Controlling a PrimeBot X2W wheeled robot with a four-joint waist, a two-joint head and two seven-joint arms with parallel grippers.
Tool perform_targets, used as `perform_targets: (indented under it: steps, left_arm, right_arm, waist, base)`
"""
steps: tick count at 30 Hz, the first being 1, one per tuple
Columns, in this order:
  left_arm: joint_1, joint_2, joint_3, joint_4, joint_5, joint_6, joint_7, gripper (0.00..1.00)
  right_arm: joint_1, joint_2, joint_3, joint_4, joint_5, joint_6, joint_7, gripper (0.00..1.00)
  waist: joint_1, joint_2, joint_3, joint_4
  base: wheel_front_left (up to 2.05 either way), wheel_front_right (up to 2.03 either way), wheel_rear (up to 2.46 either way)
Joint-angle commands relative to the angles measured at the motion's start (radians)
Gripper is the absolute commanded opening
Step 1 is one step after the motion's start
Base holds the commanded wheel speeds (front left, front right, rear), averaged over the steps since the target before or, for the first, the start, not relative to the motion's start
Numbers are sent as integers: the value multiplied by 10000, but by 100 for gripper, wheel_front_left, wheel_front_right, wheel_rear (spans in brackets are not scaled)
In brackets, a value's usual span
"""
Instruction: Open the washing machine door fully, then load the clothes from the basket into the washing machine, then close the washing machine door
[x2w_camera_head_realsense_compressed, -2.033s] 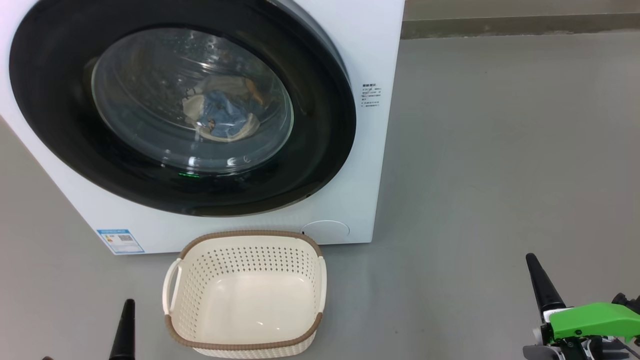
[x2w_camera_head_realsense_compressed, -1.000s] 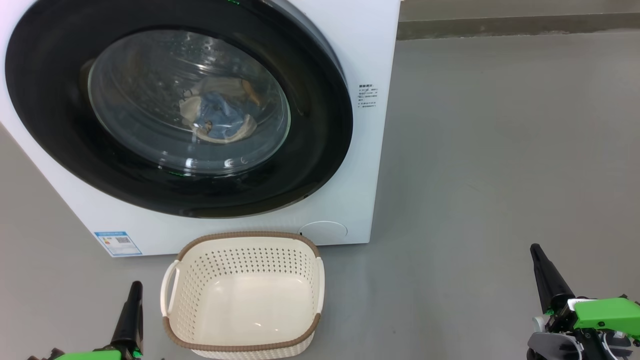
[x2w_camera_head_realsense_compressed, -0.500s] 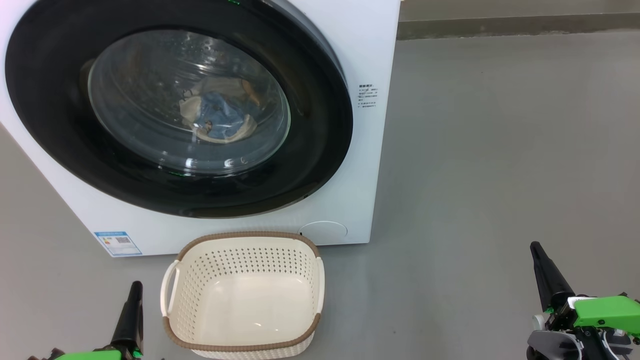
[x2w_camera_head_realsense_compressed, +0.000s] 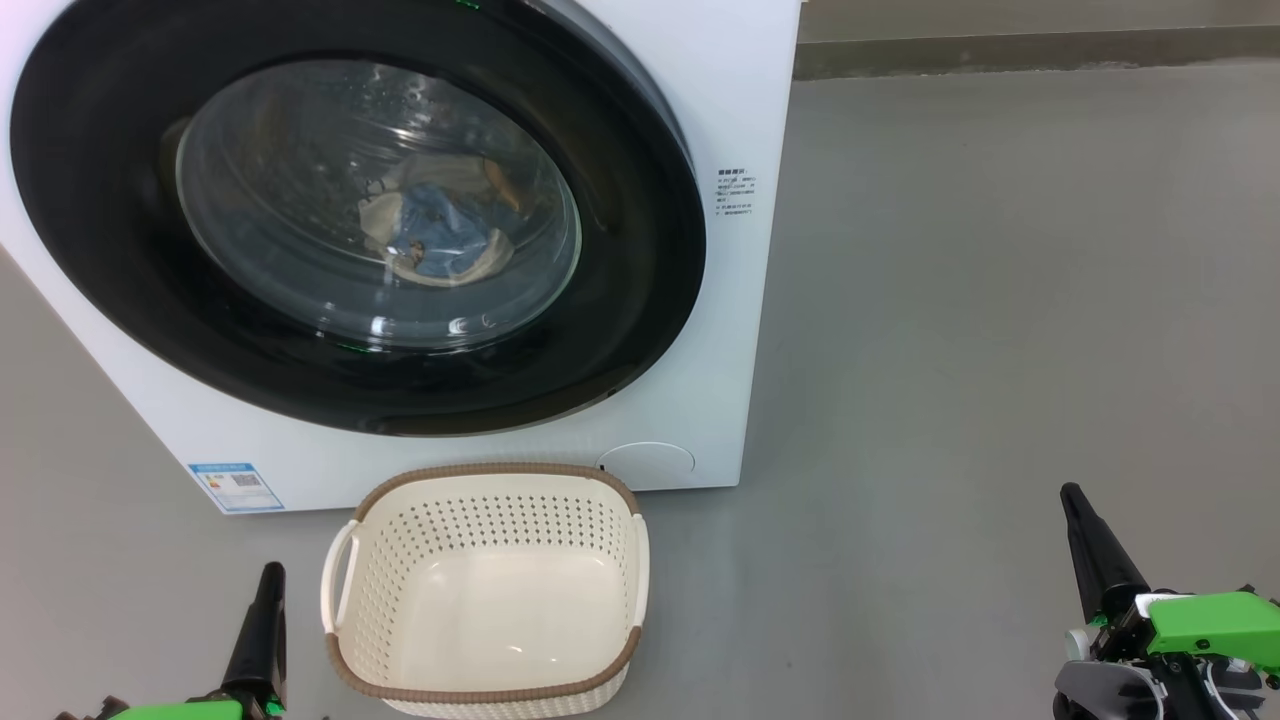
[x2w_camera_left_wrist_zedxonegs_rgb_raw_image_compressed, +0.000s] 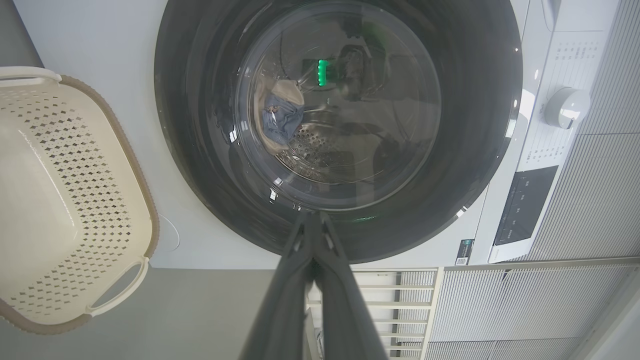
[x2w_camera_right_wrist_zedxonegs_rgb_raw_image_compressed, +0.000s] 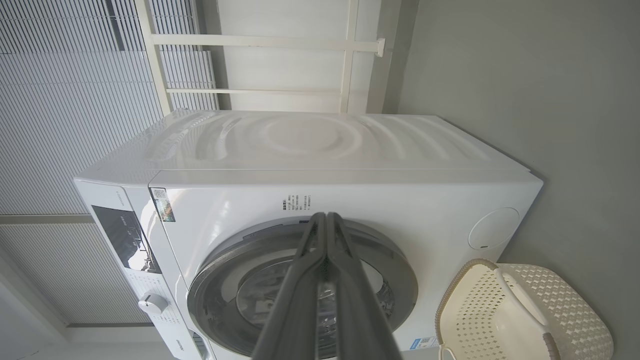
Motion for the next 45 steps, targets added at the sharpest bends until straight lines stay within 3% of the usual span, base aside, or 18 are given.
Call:
perform_targets:
  steps: [1,45]
  left_arm:
    - [-426,91,334,-317,-80,4,63,0]
    - [-426,91,332,-317,-82,4,61,0]
  right_arm:
    - [-435,-80,179,-294,45,2,47,0]
    - [-436,-77,173,-293,41,2,51,0]
  waist:
    - [0,0,0,0]
    - [0,0,0,0]
  base:
    - [0,0,0]
    - [0,0,0]
